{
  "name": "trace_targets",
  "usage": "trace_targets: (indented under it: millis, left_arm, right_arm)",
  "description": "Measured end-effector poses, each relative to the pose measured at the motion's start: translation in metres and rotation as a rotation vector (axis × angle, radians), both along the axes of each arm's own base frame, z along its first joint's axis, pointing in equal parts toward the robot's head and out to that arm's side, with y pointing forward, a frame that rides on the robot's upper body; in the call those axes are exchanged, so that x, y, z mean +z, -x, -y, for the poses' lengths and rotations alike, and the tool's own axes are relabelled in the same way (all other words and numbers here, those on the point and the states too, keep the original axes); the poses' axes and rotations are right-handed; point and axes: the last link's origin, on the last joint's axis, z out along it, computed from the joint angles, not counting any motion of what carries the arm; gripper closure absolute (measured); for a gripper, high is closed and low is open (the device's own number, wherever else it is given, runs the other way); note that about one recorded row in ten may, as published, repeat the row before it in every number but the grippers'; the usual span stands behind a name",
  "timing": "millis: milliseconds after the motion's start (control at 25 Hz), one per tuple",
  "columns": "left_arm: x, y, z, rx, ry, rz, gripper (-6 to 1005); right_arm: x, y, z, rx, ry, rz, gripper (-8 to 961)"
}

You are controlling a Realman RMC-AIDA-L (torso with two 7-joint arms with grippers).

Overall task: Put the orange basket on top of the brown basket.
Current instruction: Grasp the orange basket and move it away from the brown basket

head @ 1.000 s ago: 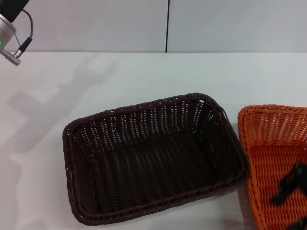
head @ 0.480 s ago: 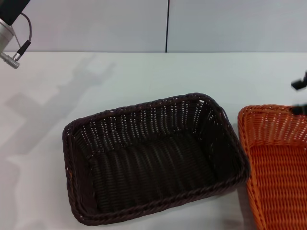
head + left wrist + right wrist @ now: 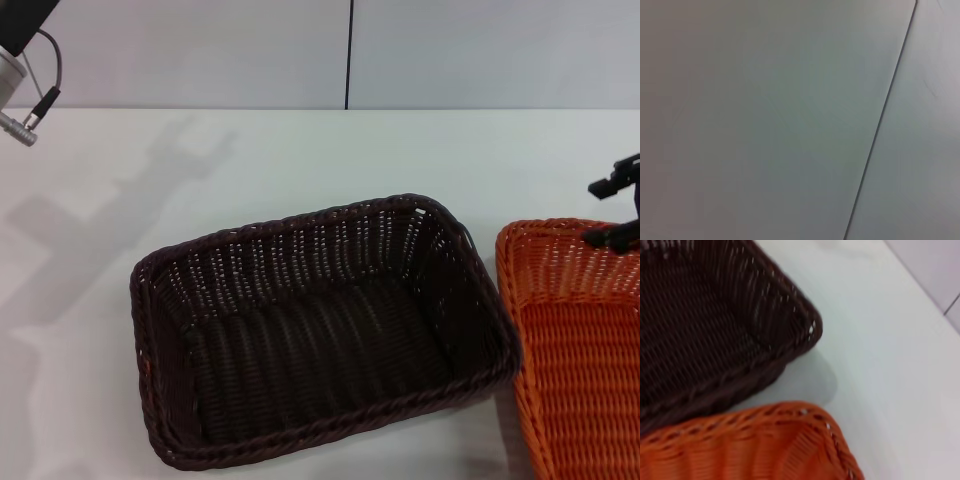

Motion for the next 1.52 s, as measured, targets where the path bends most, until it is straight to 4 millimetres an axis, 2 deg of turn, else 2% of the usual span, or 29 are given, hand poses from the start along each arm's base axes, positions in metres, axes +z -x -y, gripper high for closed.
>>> trace_targets:
  millis: [280, 520, 720, 920, 1040, 1160, 1240, 1520]
  left_arm:
    - [-0.001, 0.001, 0.000, 0.005, 0.001, 0.003, 139]
    - [-0.003, 0.001, -0.001, 0.011, 0.007, 0.007, 139]
    - [-0.003, 0.002, -0.001, 0.015, 0.007, 0.011, 139]
    - [-0.003, 0.007, 0.001, 0.032, 0.003, 0.025, 139]
    - [-0.003, 0.010, 0.002, 0.041, 0.000, 0.030, 139]
    - [-0.002, 0.011, 0.002, 0.047, -0.001, 0.030, 139]
    - [-0.001, 0.013, 0.001, 0.055, -0.005, 0.031, 139]
    - [0.004, 0.015, 0.000, 0.067, -0.025, 0.044, 139]
  right_arm:
    - [-0.018, -0.017, 0.001, -0.049, 0.047, 0.080, 362]
    - [-0.019, -0.020, 0.001, -0.044, 0.041, 0.082, 366]
    - [-0.016, -0.024, 0.005, -0.057, 0.055, 0.092, 479]
    - [0.006, -0.039, 0.019, -0.128, 0.084, 0.083, 593]
    - [0.028, -0.051, 0.031, -0.198, 0.076, 0.030, 630]
    - [0.038, -0.058, 0.038, -0.236, 0.061, 0.000, 667]
    - [0.050, -0.070, 0.047, -0.286, 0.024, -0.039, 756]
    - [0.068, -0.094, 0.064, -0.368, -0.076, -0.113, 790]
